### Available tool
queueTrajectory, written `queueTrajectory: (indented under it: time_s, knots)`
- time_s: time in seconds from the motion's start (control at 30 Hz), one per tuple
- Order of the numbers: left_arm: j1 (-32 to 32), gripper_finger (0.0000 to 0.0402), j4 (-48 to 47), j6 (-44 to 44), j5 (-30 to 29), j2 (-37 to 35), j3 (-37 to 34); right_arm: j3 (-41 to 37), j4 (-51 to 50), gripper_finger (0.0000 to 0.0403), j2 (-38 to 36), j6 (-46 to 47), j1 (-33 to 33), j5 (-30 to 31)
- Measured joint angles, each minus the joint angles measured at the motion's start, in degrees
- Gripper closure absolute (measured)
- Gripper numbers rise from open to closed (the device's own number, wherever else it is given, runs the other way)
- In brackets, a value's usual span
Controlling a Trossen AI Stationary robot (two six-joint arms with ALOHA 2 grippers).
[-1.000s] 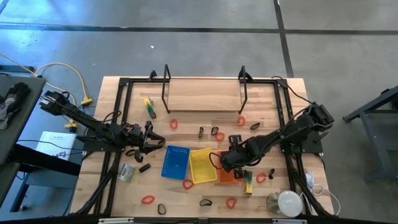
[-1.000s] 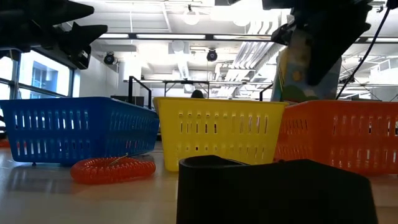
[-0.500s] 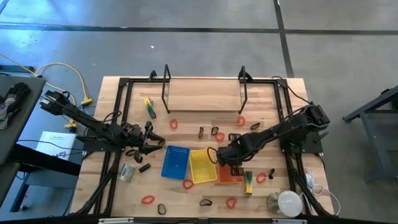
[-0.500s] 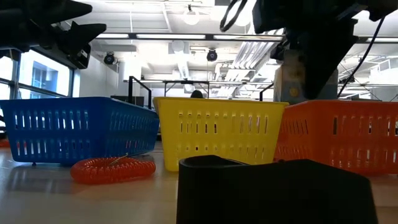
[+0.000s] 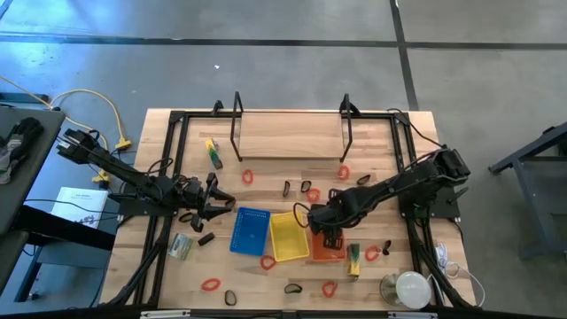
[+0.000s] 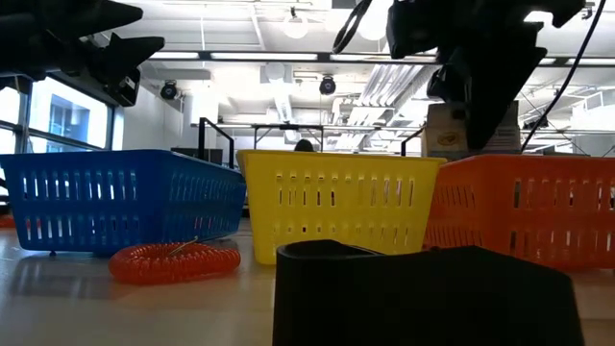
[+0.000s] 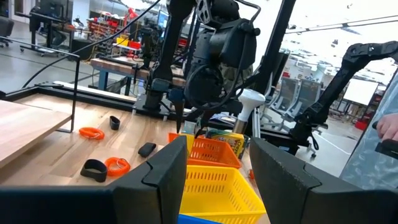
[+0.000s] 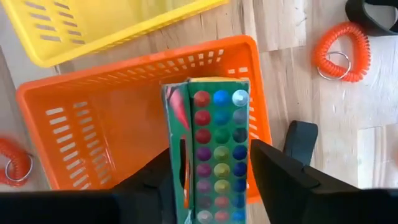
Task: Pick & Place Office Desk Supplies
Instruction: Put the crayon box into the orange basket
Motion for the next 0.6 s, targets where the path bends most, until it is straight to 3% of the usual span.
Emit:
queueTrajectory:
  time_s: [0.3, 0.6]
  knots:
    - [0.0, 0.0231, 0.0, 0.0, 0.0, 0.0, 0.0, 0.0, -0.3, 0.0176, -0.3, 1.2, 0.0, -0.2]
    - [0.0, 0.0231, -0.7, 0.0, 0.0, 0.0, 0.0, 0.0, -1.4, 0.0186, -3.5, 5.0, -1.3, -5.4]
